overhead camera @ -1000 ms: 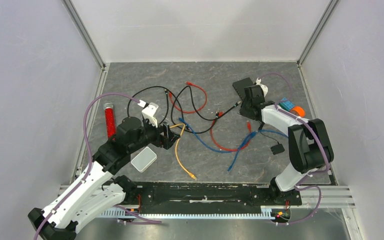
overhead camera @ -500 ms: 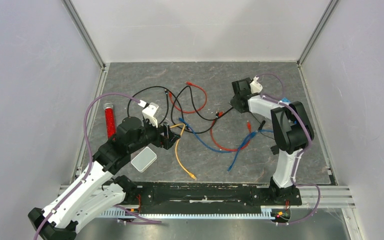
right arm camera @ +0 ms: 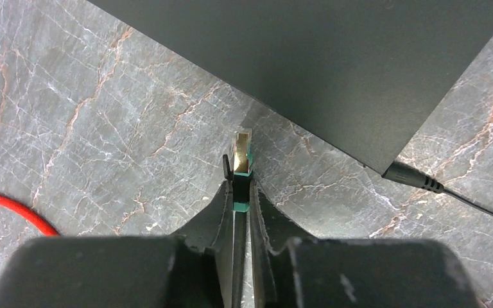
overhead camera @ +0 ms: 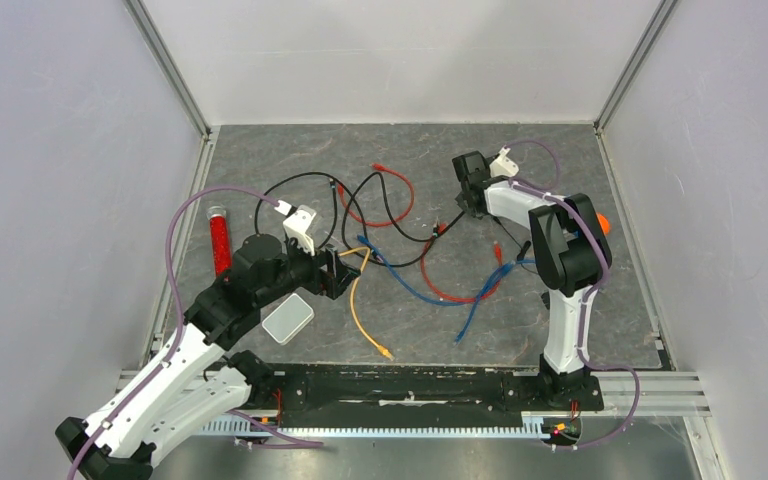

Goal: Insert the plug into the switch port
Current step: Pick up the connector from the center of the board.

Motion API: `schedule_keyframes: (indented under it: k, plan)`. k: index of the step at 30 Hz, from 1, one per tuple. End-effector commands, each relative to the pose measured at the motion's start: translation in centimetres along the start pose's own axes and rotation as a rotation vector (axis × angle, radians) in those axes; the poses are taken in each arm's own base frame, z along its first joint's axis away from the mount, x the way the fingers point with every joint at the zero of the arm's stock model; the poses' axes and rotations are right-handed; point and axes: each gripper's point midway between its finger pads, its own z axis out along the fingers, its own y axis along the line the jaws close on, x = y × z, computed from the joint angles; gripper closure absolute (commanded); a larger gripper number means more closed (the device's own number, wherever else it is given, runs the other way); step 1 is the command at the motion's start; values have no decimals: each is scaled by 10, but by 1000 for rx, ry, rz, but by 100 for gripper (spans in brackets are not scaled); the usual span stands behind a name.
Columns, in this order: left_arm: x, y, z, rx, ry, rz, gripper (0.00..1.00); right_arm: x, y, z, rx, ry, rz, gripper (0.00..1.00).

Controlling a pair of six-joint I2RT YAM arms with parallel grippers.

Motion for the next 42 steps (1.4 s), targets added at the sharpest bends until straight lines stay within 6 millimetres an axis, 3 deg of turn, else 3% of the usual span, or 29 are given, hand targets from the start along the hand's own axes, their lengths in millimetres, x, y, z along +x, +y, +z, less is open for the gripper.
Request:
schedule_keyframes:
  k: [1,4,10,17,24,32,42]
  plan:
    - [-14,-3,-1,15,-41,33,18,1,-9,-2,38,-7,-33,97]
    - [-23,-6,1,12,-39,9,18,-18,6,-15,-61,-74,-2,100]
    - [-47,-9,12,-26,-9,-50,21,-69,56,-56,-301,-222,27,100]
    - [-69,-22,34,21,25,-71,22,-110,71,-112,-478,-369,47,100]
    - [-112,-45,80,135,3,-49,23,-109,77,-160,-700,-405,22,100]
    - [-118,-51,161,249,11,29,26,-105,83,-205,-912,-433,-3,100]
    - [-122,-67,212,412,-48,62,29,-85,62,-241,-1055,-448,-40,100]
